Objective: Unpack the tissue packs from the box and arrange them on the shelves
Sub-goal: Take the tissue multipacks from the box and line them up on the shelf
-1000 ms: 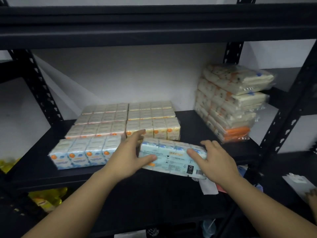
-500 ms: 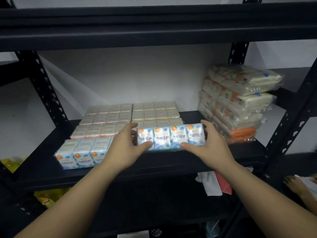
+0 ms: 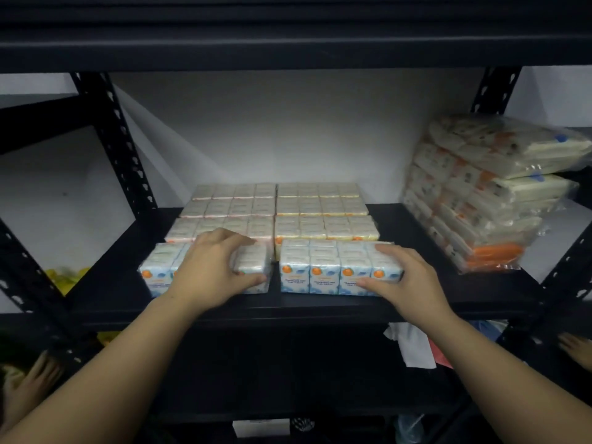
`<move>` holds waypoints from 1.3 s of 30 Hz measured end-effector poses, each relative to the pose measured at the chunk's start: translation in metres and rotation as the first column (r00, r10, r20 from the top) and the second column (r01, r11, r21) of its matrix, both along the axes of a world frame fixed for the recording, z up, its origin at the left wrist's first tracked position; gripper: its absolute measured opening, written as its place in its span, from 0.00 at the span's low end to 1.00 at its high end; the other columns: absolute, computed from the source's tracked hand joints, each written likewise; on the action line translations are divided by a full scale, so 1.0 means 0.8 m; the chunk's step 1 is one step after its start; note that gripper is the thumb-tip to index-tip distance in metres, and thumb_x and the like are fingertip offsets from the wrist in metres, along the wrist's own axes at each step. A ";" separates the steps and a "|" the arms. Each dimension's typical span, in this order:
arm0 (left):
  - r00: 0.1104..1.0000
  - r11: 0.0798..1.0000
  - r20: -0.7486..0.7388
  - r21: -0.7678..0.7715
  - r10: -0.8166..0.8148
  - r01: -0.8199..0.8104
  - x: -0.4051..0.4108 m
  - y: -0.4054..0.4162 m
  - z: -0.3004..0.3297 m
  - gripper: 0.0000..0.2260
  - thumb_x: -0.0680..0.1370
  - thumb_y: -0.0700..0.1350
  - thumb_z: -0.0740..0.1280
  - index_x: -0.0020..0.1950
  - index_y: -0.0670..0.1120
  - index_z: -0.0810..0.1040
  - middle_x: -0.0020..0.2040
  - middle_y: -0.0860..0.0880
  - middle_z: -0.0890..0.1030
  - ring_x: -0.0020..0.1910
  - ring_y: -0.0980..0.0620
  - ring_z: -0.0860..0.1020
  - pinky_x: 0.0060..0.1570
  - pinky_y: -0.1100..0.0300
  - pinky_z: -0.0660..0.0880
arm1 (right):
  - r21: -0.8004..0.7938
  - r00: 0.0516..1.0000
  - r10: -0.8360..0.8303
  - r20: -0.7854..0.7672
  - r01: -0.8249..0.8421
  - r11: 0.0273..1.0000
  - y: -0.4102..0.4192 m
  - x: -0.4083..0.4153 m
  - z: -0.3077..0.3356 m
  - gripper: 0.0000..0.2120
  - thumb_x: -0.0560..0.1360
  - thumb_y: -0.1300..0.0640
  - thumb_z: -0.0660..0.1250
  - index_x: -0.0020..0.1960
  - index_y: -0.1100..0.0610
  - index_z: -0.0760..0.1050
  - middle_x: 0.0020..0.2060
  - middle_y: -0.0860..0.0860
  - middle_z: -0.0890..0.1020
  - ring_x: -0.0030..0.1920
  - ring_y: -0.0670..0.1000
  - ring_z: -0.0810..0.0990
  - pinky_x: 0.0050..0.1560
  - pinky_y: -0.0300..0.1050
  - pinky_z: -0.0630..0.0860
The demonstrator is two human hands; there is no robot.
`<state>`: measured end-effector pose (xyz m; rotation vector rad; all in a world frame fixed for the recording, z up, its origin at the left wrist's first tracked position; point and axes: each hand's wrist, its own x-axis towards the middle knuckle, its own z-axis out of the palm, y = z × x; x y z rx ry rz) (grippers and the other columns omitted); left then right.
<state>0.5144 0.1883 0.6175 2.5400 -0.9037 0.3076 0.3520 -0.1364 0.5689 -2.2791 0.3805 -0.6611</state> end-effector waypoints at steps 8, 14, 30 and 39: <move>1.000 1.000 0.010 0.017 -0.006 0.006 0.011 0.020 -0.024 0.29 0.74 0.61 0.75 0.74 0.60 0.75 0.73 0.53 0.74 0.71 0.49 0.71 0.72 0.51 0.67 | 0.014 1.000 0.028 -0.001 -0.028 1.000 -0.008 0.015 0.000 0.33 0.66 0.47 0.83 0.69 0.48 0.78 0.60 0.45 0.77 0.57 0.42 0.76 0.51 0.18 0.67; 1.000 1.000 0.020 -0.003 -0.008 0.008 0.012 0.011 -0.027 0.28 0.75 0.61 0.75 0.74 0.59 0.76 0.73 0.52 0.75 0.71 0.49 0.71 0.73 0.51 0.67 | 0.016 1.000 0.000 0.007 0.000 1.000 0.005 0.017 0.000 0.33 0.66 0.48 0.83 0.69 0.47 0.78 0.60 0.45 0.77 0.55 0.33 0.74 0.49 0.19 0.67; 0.999 0.994 -0.040 0.105 -0.026 0.030 0.040 0.062 0.004 0.45 0.67 0.77 0.68 0.78 0.56 0.70 0.79 0.48 0.69 0.78 0.46 0.65 0.78 0.43 0.61 | -0.086 0.975 -0.007 -0.223 -0.012 0.996 0.028 0.016 0.034 0.48 0.62 0.32 0.80 0.77 0.41 0.66 0.75 0.49 0.66 0.71 0.50 0.68 0.65 0.42 0.69; 0.844 0.958 -0.530 -0.192 0.083 -0.215 0.076 0.112 0.009 0.64 0.59 0.75 0.77 0.84 0.48 0.54 0.70 0.52 0.76 0.64 0.50 0.79 0.61 0.56 0.75 | -0.460 0.880 0.037 -0.473 -0.283 0.842 0.090 0.083 0.070 0.58 0.62 0.15 0.60 0.83 0.42 0.51 0.84 0.49 0.50 0.83 0.53 0.48 0.81 0.65 0.46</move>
